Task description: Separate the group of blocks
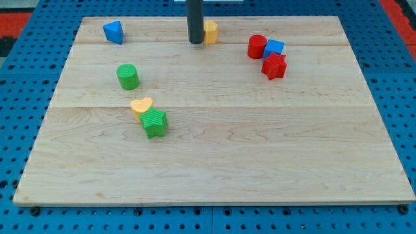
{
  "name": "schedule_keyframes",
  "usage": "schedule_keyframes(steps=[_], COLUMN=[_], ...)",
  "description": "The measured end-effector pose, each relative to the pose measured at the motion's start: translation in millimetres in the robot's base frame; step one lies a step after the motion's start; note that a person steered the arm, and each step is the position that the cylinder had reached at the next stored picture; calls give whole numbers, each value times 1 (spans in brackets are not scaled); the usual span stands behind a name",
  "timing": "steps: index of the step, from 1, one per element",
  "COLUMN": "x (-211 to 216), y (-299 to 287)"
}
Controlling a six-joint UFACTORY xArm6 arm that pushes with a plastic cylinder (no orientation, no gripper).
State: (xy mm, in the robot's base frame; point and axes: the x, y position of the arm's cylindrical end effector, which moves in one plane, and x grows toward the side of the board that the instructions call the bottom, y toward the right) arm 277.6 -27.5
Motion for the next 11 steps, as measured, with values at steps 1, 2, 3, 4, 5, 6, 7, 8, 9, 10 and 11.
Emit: schedule_keyframes(steps=[1, 2, 3, 4, 5, 6, 7, 8, 9, 10, 11], x=[17, 3, -4, 3, 35, 47, 40, 40, 40, 34, 13], y=[-1, 5, 10, 31, 65, 125, 145, 157, 169, 191, 196])
